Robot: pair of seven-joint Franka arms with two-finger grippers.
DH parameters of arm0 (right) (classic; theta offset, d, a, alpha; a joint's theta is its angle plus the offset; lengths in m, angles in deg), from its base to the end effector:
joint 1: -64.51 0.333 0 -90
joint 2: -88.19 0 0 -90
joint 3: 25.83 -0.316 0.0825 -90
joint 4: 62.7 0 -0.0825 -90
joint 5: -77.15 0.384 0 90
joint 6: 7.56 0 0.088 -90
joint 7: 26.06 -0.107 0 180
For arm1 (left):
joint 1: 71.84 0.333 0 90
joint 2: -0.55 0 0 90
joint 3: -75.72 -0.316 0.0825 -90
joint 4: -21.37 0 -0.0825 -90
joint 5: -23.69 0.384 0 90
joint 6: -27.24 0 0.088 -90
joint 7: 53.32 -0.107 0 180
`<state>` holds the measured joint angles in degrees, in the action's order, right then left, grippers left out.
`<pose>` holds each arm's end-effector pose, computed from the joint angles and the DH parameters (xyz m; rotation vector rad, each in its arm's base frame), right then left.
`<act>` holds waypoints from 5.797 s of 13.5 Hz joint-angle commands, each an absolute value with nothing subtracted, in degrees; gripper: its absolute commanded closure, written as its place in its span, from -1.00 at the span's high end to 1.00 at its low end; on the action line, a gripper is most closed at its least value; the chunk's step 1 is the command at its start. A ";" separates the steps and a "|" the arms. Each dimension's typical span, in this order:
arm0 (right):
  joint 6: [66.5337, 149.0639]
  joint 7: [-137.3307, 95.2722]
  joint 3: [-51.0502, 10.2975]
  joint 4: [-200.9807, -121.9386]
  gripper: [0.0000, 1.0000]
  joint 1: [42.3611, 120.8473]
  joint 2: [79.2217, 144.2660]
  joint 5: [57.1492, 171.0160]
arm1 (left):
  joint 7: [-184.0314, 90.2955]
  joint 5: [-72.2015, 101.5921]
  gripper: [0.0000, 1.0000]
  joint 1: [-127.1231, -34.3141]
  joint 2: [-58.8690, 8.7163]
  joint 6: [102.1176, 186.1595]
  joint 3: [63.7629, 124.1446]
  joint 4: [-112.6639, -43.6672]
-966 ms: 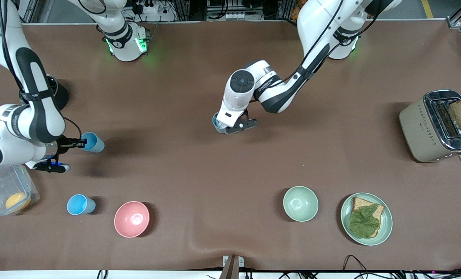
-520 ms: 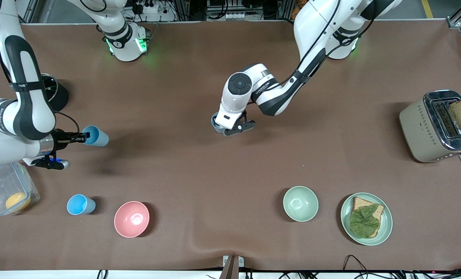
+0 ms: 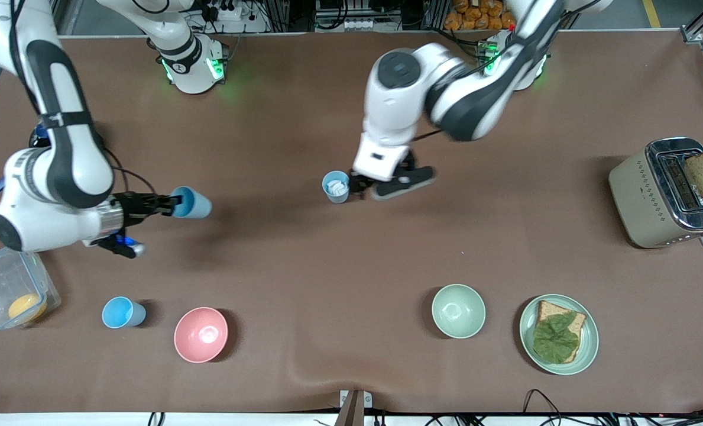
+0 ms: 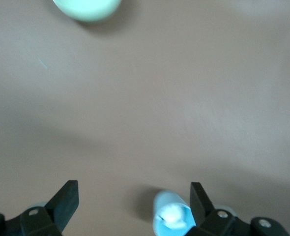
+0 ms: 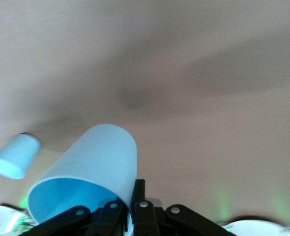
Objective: Stack blue cups with both arms
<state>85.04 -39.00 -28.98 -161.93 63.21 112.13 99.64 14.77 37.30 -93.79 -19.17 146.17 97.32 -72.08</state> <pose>0.5945 0.0561 0.3182 -2.6651 0.4284 0.8039 0.5096 -0.4300 0.4437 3.0312 0.5427 0.2274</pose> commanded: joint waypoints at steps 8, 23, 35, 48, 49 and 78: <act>90.78 -68.57 -28.55 -162.02 -1.00 81.80 109.11 106.94 | -22.52 31.71 1.00 -70.82 -5.26 131.57 97.86 -74.17; 106.07 -87.23 -28.55 -167.20 -1.00 97.28 110.08 107.30 | -39.70 25.18 1.00 -72.99 -0.60 121.20 85.56 -70.12; 110.04 -87.84 -28.55 -167.38 -1.00 99.48 111.83 107.82 | -38.38 24.74 1.00 -73.16 1.95 119.44 85.65 -70.21; 110.22 -88.29 -28.02 -166.41 1.00 99.58 110.96 105.11 | -32.93 24.57 1.00 -73.16 2.65 116.71 87.76 -69.95; 108.13 -88.03 -27.85 -165.37 1.00 98.79 110.43 103.79 | -32.93 24.57 1.00 -72.99 2.83 116.62 87.67 -69.86; 71.65 -26.76 -33.82 -146.65 1.00 57.83 88.72 75.83 | -56.31 23.07 1.00 -68.24 -1.56 117.59 86.09 -63.79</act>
<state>73.91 -27.45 -32.21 -148.12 59.39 89.52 76.51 -55.31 24.21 -68.60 -0.84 118.45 86.03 -65.58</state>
